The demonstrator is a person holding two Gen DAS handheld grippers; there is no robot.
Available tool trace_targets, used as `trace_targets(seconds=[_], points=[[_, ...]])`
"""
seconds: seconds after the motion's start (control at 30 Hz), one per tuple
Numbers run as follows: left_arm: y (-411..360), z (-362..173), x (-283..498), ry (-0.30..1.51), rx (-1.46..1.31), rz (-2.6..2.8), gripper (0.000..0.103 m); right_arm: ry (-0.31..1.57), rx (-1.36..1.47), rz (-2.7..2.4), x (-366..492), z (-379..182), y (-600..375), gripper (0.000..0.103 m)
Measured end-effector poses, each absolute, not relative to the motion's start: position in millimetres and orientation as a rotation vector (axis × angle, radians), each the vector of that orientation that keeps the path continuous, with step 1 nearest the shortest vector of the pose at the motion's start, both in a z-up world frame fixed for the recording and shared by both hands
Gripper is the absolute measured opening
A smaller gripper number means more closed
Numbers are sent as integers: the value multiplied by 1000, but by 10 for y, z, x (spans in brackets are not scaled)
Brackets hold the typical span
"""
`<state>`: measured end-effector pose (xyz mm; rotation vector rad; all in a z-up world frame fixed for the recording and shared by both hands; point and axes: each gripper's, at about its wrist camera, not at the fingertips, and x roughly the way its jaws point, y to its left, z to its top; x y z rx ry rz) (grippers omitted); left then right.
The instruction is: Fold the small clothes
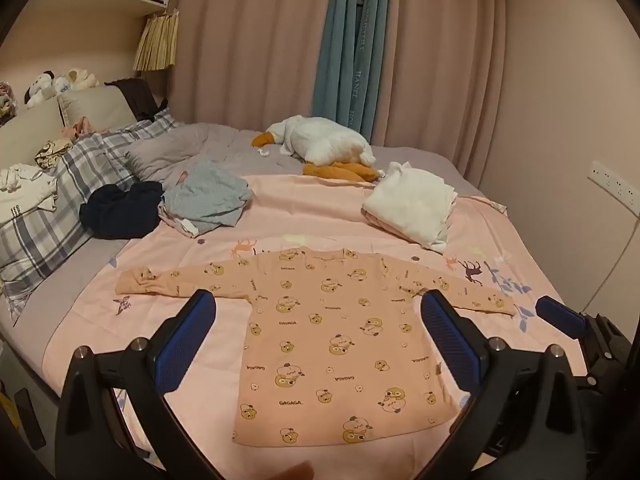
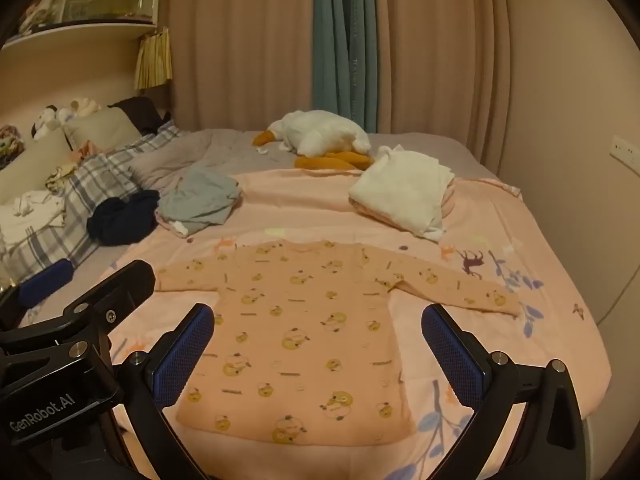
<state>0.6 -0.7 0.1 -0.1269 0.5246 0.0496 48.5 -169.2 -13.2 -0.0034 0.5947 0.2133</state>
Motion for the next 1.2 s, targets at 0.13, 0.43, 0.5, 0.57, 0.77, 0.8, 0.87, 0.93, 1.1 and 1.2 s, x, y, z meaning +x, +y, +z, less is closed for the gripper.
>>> trace_targets(seconds=[0.13,0.43,0.5,0.57,0.77,0.8,0.87,0.93,1.1,1.2], points=[[-113,-6,17,537,-111,25,103,593,2,216,494,-138,-1731,103],[-38,-6,-74,508,-157,-6,103,587,17,216,446,-133,-1771,103],[-14,3,-71,508,-173,-5,103,586,27,222,443,-131,-1778,103],[18,-7,-53,516,-198,-9,103,587,32,223,442,-131,-1778,103],[-60,6,-50,499,-152,30,103,585,16,216,436,-138,-1747,103],[-55,10,-46,503,-159,30,103,584,15,217,435,-139,-1747,103],[-19,-7,-21,523,-189,15,103,586,20,221,443,-142,-1743,103],[-9,-20,-14,529,-207,-3,103,589,25,222,443,-140,-1751,103],[-5,-9,-32,534,-219,32,103,585,27,220,442,-132,-1777,103],[-17,-11,-36,533,-196,55,103,587,36,228,437,-135,-1787,103]])
